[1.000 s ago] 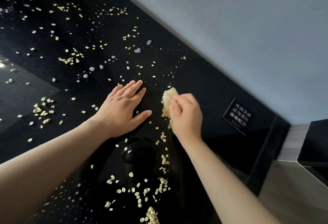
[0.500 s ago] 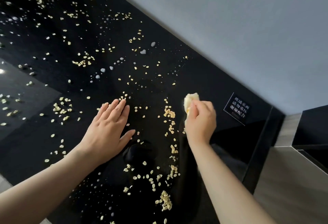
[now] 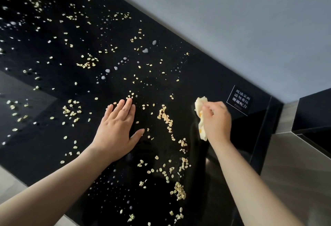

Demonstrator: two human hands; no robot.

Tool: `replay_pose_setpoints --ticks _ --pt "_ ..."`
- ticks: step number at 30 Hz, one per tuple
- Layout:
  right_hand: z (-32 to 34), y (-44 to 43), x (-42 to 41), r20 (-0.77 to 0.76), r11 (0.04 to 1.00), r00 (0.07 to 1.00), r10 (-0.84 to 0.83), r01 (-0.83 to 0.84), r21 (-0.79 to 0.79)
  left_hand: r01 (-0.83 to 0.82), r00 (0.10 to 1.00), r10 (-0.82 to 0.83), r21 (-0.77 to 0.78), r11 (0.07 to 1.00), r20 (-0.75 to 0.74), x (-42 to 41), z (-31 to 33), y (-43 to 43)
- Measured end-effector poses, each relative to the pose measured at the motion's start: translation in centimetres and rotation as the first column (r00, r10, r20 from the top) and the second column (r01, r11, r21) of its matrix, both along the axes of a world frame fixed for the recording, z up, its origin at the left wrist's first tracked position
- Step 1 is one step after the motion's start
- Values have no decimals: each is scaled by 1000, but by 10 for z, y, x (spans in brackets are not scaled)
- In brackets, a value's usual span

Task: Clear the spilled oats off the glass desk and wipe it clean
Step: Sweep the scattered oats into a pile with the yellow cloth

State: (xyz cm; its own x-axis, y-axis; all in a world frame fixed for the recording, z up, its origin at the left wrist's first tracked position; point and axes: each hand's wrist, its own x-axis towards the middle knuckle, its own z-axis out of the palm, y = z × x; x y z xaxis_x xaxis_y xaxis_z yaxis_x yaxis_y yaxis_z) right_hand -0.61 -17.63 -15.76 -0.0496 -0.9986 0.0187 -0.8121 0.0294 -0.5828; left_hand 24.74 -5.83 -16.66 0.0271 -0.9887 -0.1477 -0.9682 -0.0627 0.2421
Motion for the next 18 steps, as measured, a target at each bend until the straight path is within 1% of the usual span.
replay_pose_setpoints --ticks 3,5,7,9,11,13,16,18 --pt "-16 29 16 -6 994 1000 -19 19 -103 13 1000 -13 9 1000 20 1 0 -1" --pt "-20 50 34 -2 989 1000 13 -13 -148 30 999 -31 20 999 31 3 0 -1" --pt "-20 66 50 31 990 994 100 -96 -107 41 998 -43 30 999 37 4 1 -1" --pt "-11 75 56 130 989 980 151 -150 -16 49 998 -50 40 998 36 5 3 -1" --pt "5 79 48 229 996 970 83 -90 17 57 998 -59 42 997 33 6 5 -2" --pt "18 83 26 239 999 970 -34 26 34 80 996 -82 51 995 37 8 7 -3" --pt "23 104 -12 129 983 976 -176 167 78 105 993 -108 63 992 50 11 6 0" --pt "14 121 -23 65 959 959 -278 273 78 99 995 -101 50 994 25 11 9 2"
